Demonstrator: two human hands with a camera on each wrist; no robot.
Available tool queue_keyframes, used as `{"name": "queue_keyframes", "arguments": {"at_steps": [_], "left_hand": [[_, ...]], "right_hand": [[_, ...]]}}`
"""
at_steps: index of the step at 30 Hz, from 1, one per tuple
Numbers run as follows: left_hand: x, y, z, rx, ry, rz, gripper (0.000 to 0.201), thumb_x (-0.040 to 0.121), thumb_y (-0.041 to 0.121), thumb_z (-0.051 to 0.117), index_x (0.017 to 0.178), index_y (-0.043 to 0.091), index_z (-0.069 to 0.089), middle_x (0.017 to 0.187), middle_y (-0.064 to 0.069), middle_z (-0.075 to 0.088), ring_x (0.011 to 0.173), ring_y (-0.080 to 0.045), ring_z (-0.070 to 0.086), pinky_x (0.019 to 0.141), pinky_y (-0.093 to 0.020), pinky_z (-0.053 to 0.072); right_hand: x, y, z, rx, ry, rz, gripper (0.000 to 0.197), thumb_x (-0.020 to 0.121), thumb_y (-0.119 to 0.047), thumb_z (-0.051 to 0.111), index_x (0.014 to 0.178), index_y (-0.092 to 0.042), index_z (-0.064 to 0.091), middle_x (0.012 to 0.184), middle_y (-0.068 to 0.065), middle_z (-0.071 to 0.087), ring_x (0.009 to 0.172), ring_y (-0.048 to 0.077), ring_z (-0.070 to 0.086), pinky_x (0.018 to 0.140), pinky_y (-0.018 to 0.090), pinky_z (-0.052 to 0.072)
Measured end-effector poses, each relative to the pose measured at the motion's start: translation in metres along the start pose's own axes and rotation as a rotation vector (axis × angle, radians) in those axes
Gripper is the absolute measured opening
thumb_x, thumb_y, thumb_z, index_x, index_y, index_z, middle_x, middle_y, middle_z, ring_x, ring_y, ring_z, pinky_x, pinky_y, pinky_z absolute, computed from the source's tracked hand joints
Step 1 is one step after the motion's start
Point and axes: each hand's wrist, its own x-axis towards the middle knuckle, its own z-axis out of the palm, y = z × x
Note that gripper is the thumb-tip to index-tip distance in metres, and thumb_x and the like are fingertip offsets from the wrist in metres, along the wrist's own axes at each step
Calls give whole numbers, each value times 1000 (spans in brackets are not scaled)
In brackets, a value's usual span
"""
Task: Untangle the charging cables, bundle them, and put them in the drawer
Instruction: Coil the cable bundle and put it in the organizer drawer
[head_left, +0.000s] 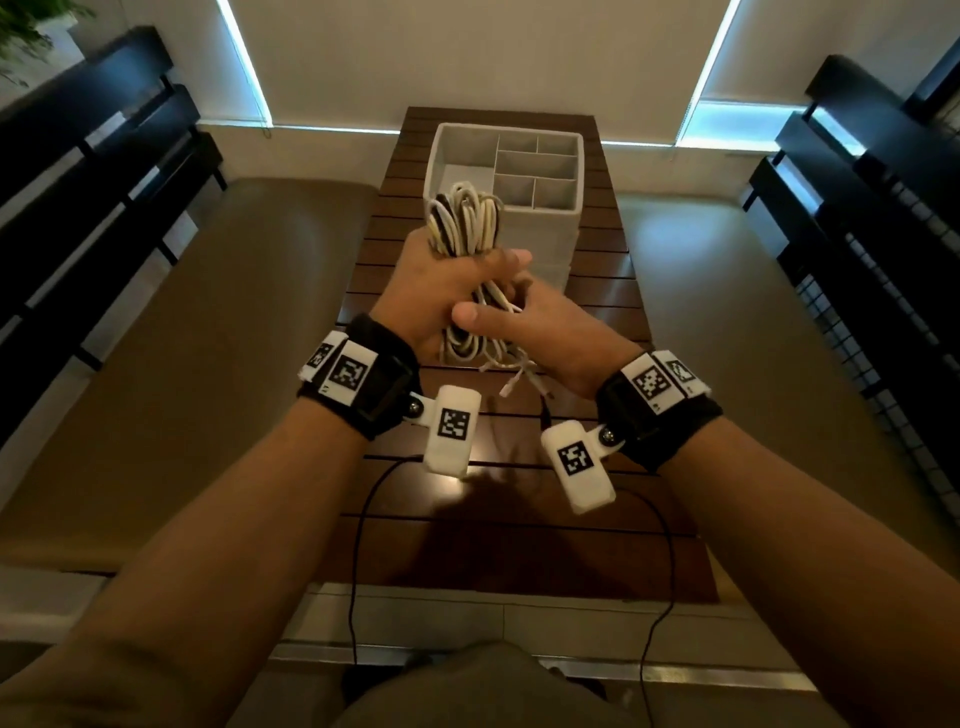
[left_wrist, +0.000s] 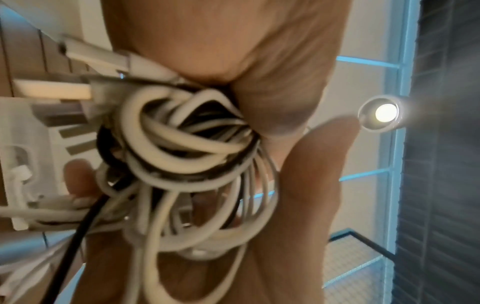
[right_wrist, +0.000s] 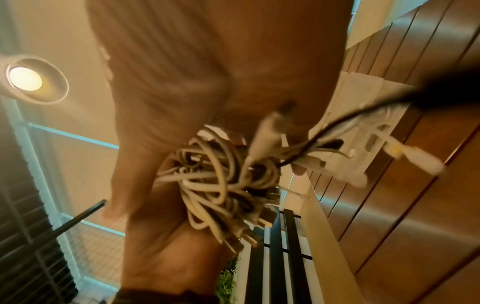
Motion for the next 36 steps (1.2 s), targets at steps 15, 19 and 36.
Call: {"name": "queue_keyframes", "arguments": {"at_steps": [15, 19, 36], "left_hand": [[-2, 4, 19, -10, -90, -34, 11, 92, 10, 79, 88, 4, 70, 77, -12, 71, 74, -26, 71, 73, -39, 60], [-1, -5, 22, 39, -70, -54, 26, 92, 10, 77, 73, 13, 61, 63, -5, 60, 57, -20, 59, 67, -37, 57], [2, -11, 10, -135, -64, -134, 30, 95, 8, 73, 69, 16, 58, 61, -1, 51, 53, -16, 52, 62, -35, 54]], "right_hand": [[-3, 17, -2, 33, -49, 119, 20, 92, 4, 68, 111, 0, 64, 82, 15, 61, 68, 27, 57, 61, 35, 46], [-5, 21, 4, -115, 66, 190, 12, 86, -3, 73, 88, -7, 62, 59, 7, 50, 45, 14, 45, 48, 28, 33], [-28, 42, -12, -209, -19, 84, 52, 92, -26, 78, 138, -16, 56, 128, 8, 70, 118, 22, 68, 105, 41, 55]]}}
